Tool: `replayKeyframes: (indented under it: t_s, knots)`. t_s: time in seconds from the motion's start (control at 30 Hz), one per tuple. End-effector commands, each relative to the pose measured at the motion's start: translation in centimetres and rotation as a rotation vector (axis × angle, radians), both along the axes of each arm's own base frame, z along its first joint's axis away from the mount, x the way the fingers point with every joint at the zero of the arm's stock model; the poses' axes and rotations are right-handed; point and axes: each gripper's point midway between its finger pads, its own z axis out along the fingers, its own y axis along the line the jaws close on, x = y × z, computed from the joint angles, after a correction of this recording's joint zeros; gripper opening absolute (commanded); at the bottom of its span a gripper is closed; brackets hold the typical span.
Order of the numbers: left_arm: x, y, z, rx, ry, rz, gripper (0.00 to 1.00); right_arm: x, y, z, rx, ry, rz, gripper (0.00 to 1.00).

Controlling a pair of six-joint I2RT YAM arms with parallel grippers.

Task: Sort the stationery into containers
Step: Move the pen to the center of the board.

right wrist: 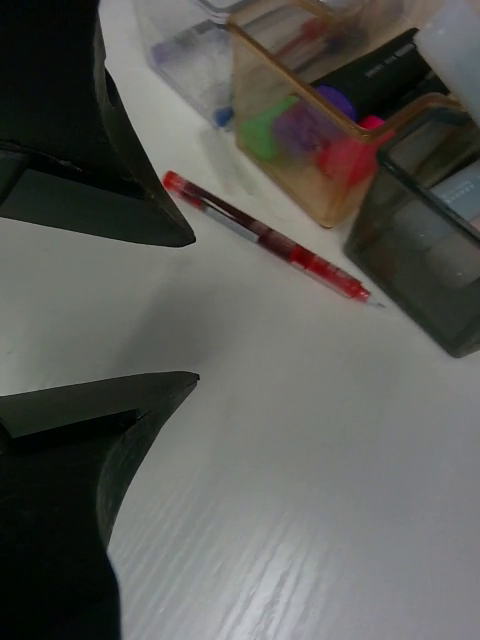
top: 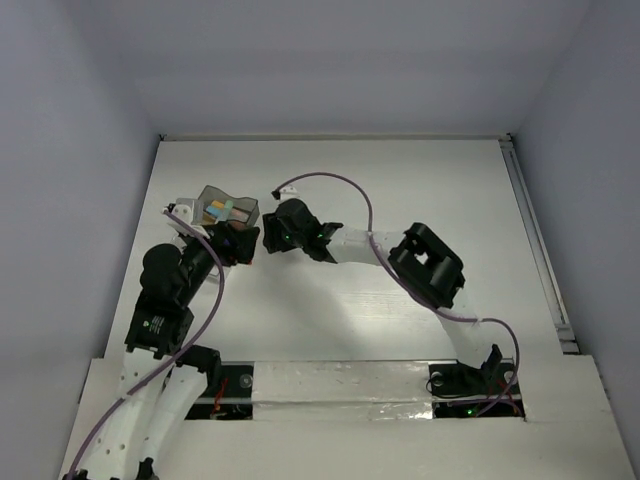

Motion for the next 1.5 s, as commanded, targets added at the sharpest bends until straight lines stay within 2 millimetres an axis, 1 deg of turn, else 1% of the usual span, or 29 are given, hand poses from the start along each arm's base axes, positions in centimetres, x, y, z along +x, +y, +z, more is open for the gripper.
replayKeyframes:
  t_s: [0.0, 0.03, 0.07, 0.1, 0.13, 0.2, 0.23, 0.27, 0.3, 0.37, 0.5, 0.6, 0.63, 0.73, 0.8, 0.83, 0.9, 0.93, 0.97, 1.03, 1.07, 1.1, 1.17, 1.2, 1.3, 1.33, 1.4, 1.43, 1.47]
  knots:
    - [-0.8, -0.1, 2.8, 0.029, -0.102, 0.004, 0.76, 1.6, 1.6, 1.0, -0.058, -0.089, -0.059, 0.59]
    - [-1.1, -0.3, 3.0, 0.029, -0.112, -0.003, 0.76, 2.1, 2.0, 0.6, -0.066, -0.09, -0.067, 0.59]
    - [-1.2, -0.3, 3.2, 0.027, -0.116, -0.002, 0.76, 2.0, 2.5, 0.5, -0.07, -0.1, -0.07, 0.59]
    - [-1.5, -0.7, 3.3, 0.026, -0.123, -0.017, 0.76, 2.0, 2.3, -0.1, -0.094, -0.089, -0.073, 0.59]
    - [-1.6, -0.5, 3.5, 0.026, -0.133, -0.009, 0.76, 1.8, 3.0, -0.2, -0.098, -0.088, -0.067, 0.59]
    - [-1.8, -0.5, 3.6, 0.027, -0.138, -0.007, 0.76, 1.7, 3.6, -0.3, -0.098, -0.098, -0.067, 0.6]
    - [-2.1, -0.8, 3.8, 0.024, -0.144, -0.021, 0.76, 1.5, 4.4, 0.4, -0.09, -0.11, -0.061, 0.6]
    - [-2.3, -1.0, 3.9, 0.021, -0.148, -0.03, 0.76, 1.6, 4.5, -0.4, -0.102, -0.1, -0.061, 0.61]
    - [-2.3, -0.9, 3.9, 0.022, -0.148, -0.027, 0.77, 1.1, 5.0, -0.6, -0.104, -0.097, -0.053, 0.61]
    - [-2.5, -1.0, 3.9, 0.02, -0.153, -0.031, 0.77, 1.4, 5.5, -0.1, -0.08, -0.097, -0.062, 0.62]
    - [-2.9, -1.1, 4.0, 0.016, -0.158, -0.04, 0.77, 1.9, 5.8, -0.5, -0.086, -0.091, -0.083, 0.61]
    - [-3.1, -0.8, 4.2, 0.014, -0.167, -0.029, 0.77, 2.5, 5.2, -1.5, -0.142, -0.103, -0.109, 0.56]
    - [-3.2, -0.7, 4.3, 0.014, -0.172, -0.028, 0.77, 2.1, 5.4, -2.2, -0.171, -0.104, -0.099, 0.54]
    - [-3.3, -0.8, 4.3, 0.013, -0.173, -0.031, 0.77, 2.4, 4.4, -3.6, -0.232, -0.112, -0.123, 0.46]
    - [-3.3, -0.6, 4.3, 0.014, -0.171, -0.021, 0.77, 2.5, 3.8, -4.3, -0.26, -0.116, -0.133, 0.37]
    - [-3.3, -0.6, 4.3, 0.012, -0.171, -0.017, 0.77, 2.4, 3.5, -4.8, -0.277, -0.113, -0.133, 0.36]
    - [-3.2, -0.4, 4.3, 0.013, -0.169, -0.005, 0.76, 2.4, 2.9, -5.6, -0.306, -0.11, -0.141, 0.28]
    - [-3.2, -0.3, 4.3, 0.012, -0.168, -0.003, 0.76, 2.3, 2.5, -5.9, -0.325, -0.109, -0.144, 0.25]
    - [-3.1, -0.2, 4.2, 0.014, -0.164, 0.004, 0.76, 2.2, 2.0, -6.3, -0.344, -0.106, -0.151, 0.16]
    - [-2.9, -0.2, 4.0, 0.016, -0.154, 0.01, 0.76, 2.2, 0.8, -6.7, -0.384, -0.11, -0.178, 0.13]
    - [-2.9, -0.2, 3.9, 0.017, -0.153, 0.012, 0.76, 1.8, -0.1, -7.5, -0.412, -0.102, -0.19, 0.06]
    - [-2.8, -0.2, 3.8, 0.016, -0.146, 0.013, 0.76, 1.8, -0.8, -6.7, -0.416, -0.114, -0.208, 0.04]
    - [-2.6, -0.3, 3.4, 0.019, -0.132, 0.01, 0.75, 1.4, -1.6, -6.7, -0.417, -0.109, -0.219, 0.0]
    - [-2.5, -0.6, 3.1, 0.017, -0.12, 0.001, 0.74, 1.3, -3.0, -6.7, -0.422, -0.092, -0.23, 0.0]
    - [-2.4, -1.2, 2.5, 0.014, -0.098, -0.026, 0.71, 0.7, -5.9, -6.9, -0.442, -0.071, -0.25, 0.0]
    - [-2.2, -1.4, 2.2, 0.014, -0.085, -0.033, 0.7, 0.0, -8.1, -7.3, -0.462, -0.048, -0.268, 0.0]
    - [-2.1, -1.9, 1.9, 0.016, -0.072, -0.057, 0.69, -1.2, -10.5, -7.6, -0.48, -0.024, -0.284, 0.0]
    - [-1.9, -2.0, 1.5, 0.021, -0.059, -0.06, 0.69, -2.8, -12.7, -9.1, -0.518, 0.01, -0.29, 0.0]
    - [-1.8, -2.1, 1.4, 0.023, -0.053, -0.063, 0.69, -2.9, -13.4, -7.8, -0.493, 0.008, -0.31, 0.0]
